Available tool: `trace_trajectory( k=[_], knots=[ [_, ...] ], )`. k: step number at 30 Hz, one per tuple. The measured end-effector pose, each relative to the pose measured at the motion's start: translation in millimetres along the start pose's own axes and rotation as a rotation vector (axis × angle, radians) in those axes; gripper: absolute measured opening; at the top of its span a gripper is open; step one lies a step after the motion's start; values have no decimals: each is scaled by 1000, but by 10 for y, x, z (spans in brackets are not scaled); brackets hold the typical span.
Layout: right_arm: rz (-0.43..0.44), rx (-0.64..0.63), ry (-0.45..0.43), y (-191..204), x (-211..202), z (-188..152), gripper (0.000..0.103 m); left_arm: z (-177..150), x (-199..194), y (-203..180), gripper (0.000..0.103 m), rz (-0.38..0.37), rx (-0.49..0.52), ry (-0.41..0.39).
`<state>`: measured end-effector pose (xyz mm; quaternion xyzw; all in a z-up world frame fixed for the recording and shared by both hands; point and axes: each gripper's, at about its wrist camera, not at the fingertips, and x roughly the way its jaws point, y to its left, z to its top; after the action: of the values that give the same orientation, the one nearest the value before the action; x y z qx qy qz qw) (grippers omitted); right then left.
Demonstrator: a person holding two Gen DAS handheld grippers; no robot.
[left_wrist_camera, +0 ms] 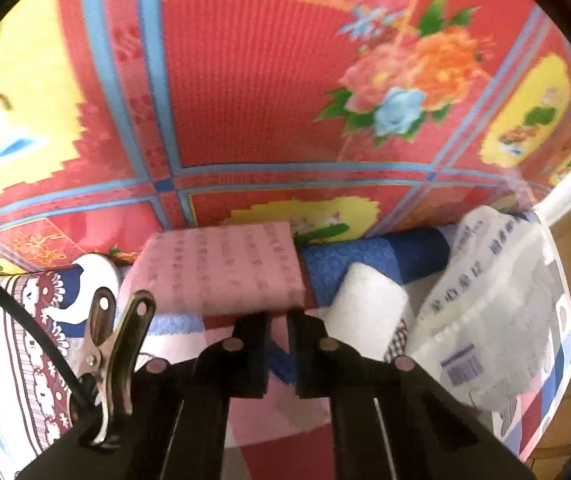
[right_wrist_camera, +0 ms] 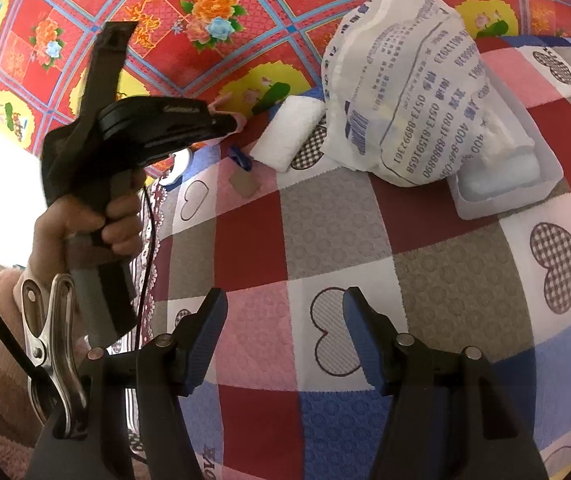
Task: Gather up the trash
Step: 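Lower the left gripper onto the pink printed paper and close it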
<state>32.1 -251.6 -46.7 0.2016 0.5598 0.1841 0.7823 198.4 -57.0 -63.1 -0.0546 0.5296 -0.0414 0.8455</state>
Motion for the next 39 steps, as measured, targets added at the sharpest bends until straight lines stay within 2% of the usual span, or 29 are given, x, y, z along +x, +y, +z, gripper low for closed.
trace_trajectory(
  k=[3,4,10,13,15,16,18,19,24,28,32,39],
  knots=[
    [4,-7,6,33,28,17,62,-84,-115,34,6,-7,21,-14],
    [5,-12,7,49,36,22,62,-48,-139,23,6,-13,19,-13],
    [13,-35,16,122,75,30,62,-298,-302,203,6,-35,-9,7],
    [15,-36,22,148,117,36,62,-313,-319,183,19,-16,-9,14],
    [19,-42,22,165,131,36,62,-328,-369,255,39,-2,-13,13],
    [19,-44,22,169,131,35,62,-328,-384,253,43,-1,-16,13],
    [18,-42,23,169,133,35,62,-289,-362,296,58,8,-25,23],
    [17,-40,25,171,139,36,62,-241,-357,155,60,17,-29,33],
    [9,-30,28,132,162,15,62,-137,6,16,80,16,-35,107],
    [5,-21,29,84,153,4,62,-112,139,-68,81,74,4,93],
    [1,-15,28,65,148,-12,62,-103,282,-104,80,114,-3,90],
    [4,-7,33,66,171,-31,62,-161,378,23,81,116,-28,88]
  ],
)
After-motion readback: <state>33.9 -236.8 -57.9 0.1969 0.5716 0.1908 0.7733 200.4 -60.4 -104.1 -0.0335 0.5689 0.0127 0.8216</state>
